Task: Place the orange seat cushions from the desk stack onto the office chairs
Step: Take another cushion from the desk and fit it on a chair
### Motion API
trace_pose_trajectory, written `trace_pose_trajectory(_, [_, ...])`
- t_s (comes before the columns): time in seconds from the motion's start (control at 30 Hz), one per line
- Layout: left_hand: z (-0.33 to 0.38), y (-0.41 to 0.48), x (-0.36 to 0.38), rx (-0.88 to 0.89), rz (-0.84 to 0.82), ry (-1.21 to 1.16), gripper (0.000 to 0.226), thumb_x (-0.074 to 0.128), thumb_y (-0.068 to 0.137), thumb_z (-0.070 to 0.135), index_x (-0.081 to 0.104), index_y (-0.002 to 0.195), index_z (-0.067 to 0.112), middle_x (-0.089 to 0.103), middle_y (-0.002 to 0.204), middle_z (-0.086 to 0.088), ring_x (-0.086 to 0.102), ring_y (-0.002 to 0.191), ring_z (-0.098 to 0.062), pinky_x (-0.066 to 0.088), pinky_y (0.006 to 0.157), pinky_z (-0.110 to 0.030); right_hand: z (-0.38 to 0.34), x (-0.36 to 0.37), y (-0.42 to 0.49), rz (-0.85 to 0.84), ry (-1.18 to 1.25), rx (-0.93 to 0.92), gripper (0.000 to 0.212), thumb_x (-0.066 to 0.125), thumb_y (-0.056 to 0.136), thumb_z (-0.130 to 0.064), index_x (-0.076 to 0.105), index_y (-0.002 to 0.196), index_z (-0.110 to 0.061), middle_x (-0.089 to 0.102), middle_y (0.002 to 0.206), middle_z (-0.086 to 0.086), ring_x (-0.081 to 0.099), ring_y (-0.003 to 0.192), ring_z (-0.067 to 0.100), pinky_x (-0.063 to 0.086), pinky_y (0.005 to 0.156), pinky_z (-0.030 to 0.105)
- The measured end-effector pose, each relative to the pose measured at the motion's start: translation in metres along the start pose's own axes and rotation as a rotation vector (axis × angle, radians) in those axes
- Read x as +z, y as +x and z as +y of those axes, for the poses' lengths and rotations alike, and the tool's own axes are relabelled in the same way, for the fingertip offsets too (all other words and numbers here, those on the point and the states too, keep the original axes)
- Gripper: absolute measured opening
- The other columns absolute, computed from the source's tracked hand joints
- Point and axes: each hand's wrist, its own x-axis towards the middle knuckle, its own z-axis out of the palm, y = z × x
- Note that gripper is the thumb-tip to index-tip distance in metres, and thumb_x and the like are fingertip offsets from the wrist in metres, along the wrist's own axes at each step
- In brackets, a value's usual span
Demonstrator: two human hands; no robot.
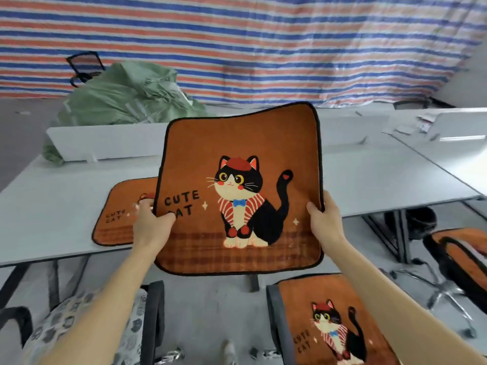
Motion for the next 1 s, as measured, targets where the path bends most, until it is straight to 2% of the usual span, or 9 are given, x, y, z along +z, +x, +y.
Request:
trace_pose_trajectory(0.13, [0.009,-0.078,0.047,-0.072,-0.123,-0.086,0.036,0.043,0.081,0.0,0.055,0.113,0.008,0.053,0.079,-0.013,0.047,0.064,-0.021,0.033,0.056,-0.032,0.008,-0.1,-0.067,0.1,-0.041,-0.001,0.033,0.044,0.105,-0.016,0.057,0.133,-0.03,0.067,0.118,-0.013,0.064,0.109,0.011,0.052,0.094,0.035])
trace_pose_trajectory(0.2, [0.019,-0.105,0.07,-0.074,-0.2,-0.072,0.017,0.04,0.08,0.001,0.053,0.086,0.009,0.046,0.072,-0.013,0.043,0.066,-0.023,0.029,0.058,-0.033,0.015,-0.143,-0.093,0.161,-0.023,0.01,0.033,0.045,0.105,-0.014,0.059,0.129,-0.032,0.069,0.114,-0.015,0.066,0.104,0.008,0.053,0.091,0.032])
trace_pose_trajectory(0.27, [0.036,-0.134,0.099,-0.034,-0.269,-0.065,0.009,0.04,0.079,0.01,0.037,0.073,0.015,0.042,0.068,-0.004,0.04,0.068,-0.023,0.027,0.063,-0.035,0.023,-0.19,-0.119,0.241,0.006,0.032,0.033,0.046,0.105,-0.013,0.06,0.123,-0.038,0.07,0.108,-0.017,0.067,0.096,0.003,0.053,0.082,0.026])
trace_pose_trajectory(0.37, [0.067,-0.175,0.147,0.056,-0.339,-0.063,0.016,0.043,0.089,0.023,0.045,0.079,0.011,0.054,0.079,-0.003,0.049,0.073,-0.025,0.031,0.063,-0.036,0.046,-0.257,-0.147,0.365,0.046,0.084,0.035,0.048,0.105,-0.012,0.058,0.121,-0.042,0.069,0.105,-0.019,0.067,0.086,-0.005,0.052,0.073,0.022])
trace_pose_trajectory(0.5, [0.098,-0.229,0.222,0.201,-0.466,0.018,0.025,0.049,0.099,0.046,0.059,0.109,0.026,0.061,0.099,0.01,0.057,0.089,-0.013,0.043,0.081,-0.034,0.081,-0.339,-0.173,0.49,0.098,0.153,0.034,0.049,0.105,-0.014,0.06,0.121,-0.041,0.073,0.106,-0.01,0.071,0.084,0.008,0.059,0.078,0.037])
trace_pose_trajectory(0.57, [0.114,-0.262,0.277,0.256,-0.547,0.061,0.036,0.052,0.097,0.051,0.06,0.122,0.027,0.062,0.109,0.009,0.058,0.099,-0.016,0.045,0.089,-0.034,0.096,-0.393,-0.186,0.566,0.114,0.17,0.036,0.048,0.105,-0.013,0.058,0.11,-0.048,0.071,0.101,-0.014,0.07,0.082,0.005,0.057,0.07,0.026])
trace_pose_trajectory(0.67, [0.14,-0.313,0.36,0.339,-0.63,0.121,0.041,0.052,0.098,0.048,0.06,0.129,0.021,0.062,0.115,0.006,0.057,0.105,-0.018,0.045,0.093,-0.036,0.121,-0.477,-0.198,0.682,0.101,0.191,0.031,0.048,0.105,-0.011,0.057,0.116,-0.038,0.069,0.102,-0.013,0.067,0.079,0.0,0.05,0.057,0.012])
trace_pose_trajectory(0.87, [0.19,-0.424,0.532,0.524,-0.781,0.241,0.039,0.048,0.1,0.049,0.062,0.125,0.023,0.065,0.11,0.007,0.061,0.106,-0.02,0.048,0.095,-0.037,0.187,-0.663,-0.2,0.802,0.016,0.273,0.032,0.049,0.104,-0.016,0.056,0.132,-0.028,0.068,0.112,-0.004,0.068,0.095,0.017,0.056,0.077,0.032])
trace_pose_trajectory(1.0, [0.225,-0.476,0.62,0.626,-0.854,0.289,0.064,0.042,0.093,0.07,0.056,0.137,0.026,0.066,0.124,0.009,0.062,0.114,-0.019,0.051,0.098,-0.039,0.207,-0.772,-0.191,0.844,-0.003,0.268,0.03,0.048,0.103,-0.014,0.057,0.127,-0.029,0.07,0.109,-0.004,0.069,0.091,0.017,0.056,0.074,0.032])
